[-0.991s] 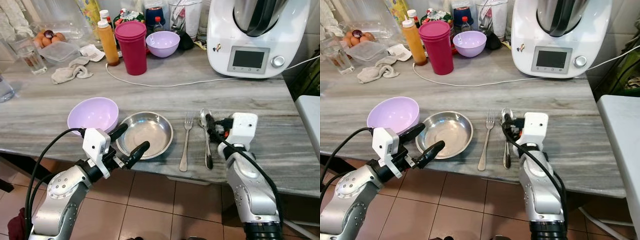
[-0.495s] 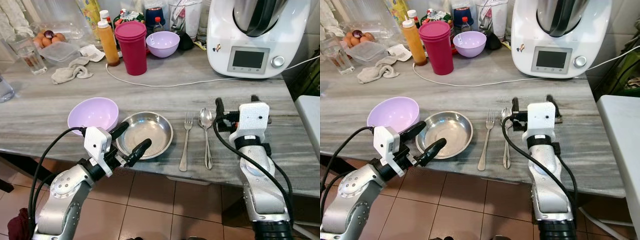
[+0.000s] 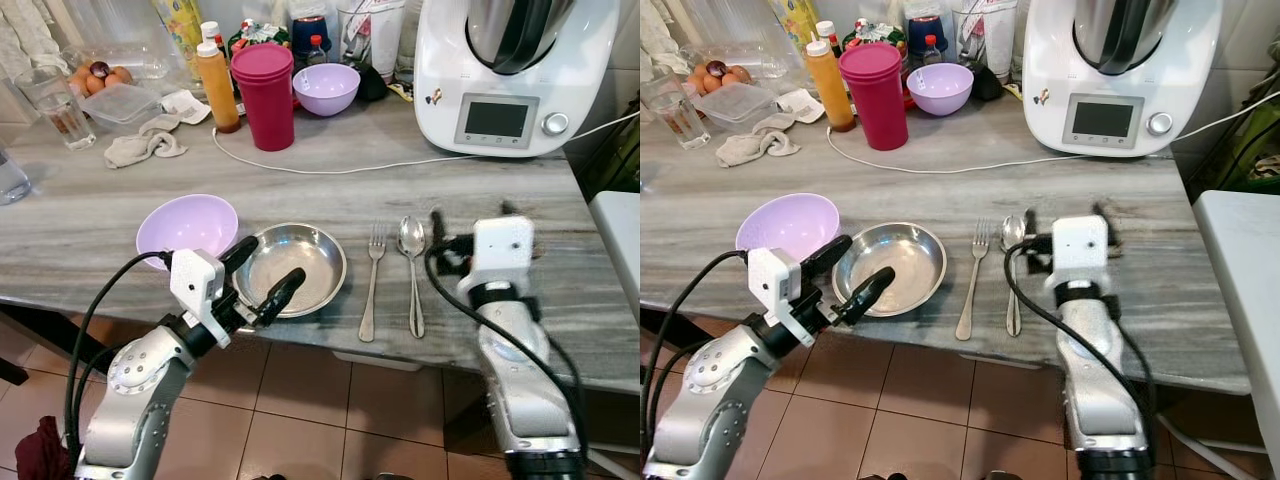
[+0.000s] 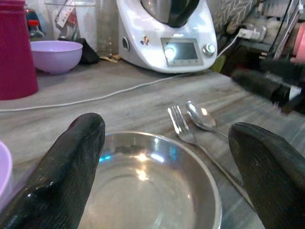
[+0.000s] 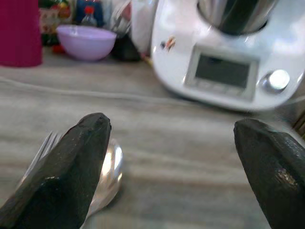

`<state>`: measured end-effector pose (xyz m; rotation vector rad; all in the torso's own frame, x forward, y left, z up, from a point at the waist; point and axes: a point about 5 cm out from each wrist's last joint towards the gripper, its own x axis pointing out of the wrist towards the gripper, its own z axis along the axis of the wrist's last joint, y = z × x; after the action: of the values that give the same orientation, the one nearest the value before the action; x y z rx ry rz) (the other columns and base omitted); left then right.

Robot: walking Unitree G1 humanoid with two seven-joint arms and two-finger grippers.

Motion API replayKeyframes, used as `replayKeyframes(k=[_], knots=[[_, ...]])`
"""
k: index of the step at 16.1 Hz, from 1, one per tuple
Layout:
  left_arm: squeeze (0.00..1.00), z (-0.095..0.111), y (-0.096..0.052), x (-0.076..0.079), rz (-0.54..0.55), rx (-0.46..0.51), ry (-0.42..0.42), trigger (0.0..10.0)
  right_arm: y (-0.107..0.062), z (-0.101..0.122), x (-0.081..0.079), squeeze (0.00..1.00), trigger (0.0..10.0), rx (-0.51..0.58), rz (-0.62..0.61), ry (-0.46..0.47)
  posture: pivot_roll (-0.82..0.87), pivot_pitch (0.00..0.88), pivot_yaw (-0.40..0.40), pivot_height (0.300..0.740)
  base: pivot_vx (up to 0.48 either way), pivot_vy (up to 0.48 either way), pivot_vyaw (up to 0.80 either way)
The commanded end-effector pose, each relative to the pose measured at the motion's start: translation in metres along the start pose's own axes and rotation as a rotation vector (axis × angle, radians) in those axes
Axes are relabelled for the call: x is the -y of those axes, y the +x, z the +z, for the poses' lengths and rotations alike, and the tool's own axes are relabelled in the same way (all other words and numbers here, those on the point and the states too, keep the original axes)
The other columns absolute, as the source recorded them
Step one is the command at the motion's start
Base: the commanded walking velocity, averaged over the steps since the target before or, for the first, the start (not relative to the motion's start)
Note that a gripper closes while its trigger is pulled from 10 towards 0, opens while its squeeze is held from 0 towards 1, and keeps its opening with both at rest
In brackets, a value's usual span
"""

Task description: Setting the table

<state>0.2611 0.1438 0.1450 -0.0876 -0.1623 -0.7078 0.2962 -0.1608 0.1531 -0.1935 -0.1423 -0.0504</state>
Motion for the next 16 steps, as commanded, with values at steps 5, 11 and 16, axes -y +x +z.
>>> replayKeyframes(k=[5, 11, 16], knots=[[0.00, -0.001, 0.002, 0.003, -0.003, -0.007, 0.010, 10.0, 0.001, -0.022, -0.013, 0.00, 10.0, -0.164, 0.061, 0.090, -0.19, 0.116, 0.056, 0.740, 0.000, 0.000, 0.00], [0.00, -0.002, 0.002, 0.008, -0.040, -0.015, -0.007, 10.0, 0.003, -0.030, -0.030, 0.00, 6.7, -0.229, 0.140, 0.133, -0.19, 0.121, 0.051, 0.740, 0.000, 0.000, 0.00], [0.00, -0.002, -0.003, 0.009, -0.117, -0.052, -0.013, 10.0, 0.003, -0.034, -0.036, 0.00, 9.4, -0.250, 0.170, 0.134, -0.19, 0.122, 0.047, 0.740, 0.000, 0.000, 0.00]])
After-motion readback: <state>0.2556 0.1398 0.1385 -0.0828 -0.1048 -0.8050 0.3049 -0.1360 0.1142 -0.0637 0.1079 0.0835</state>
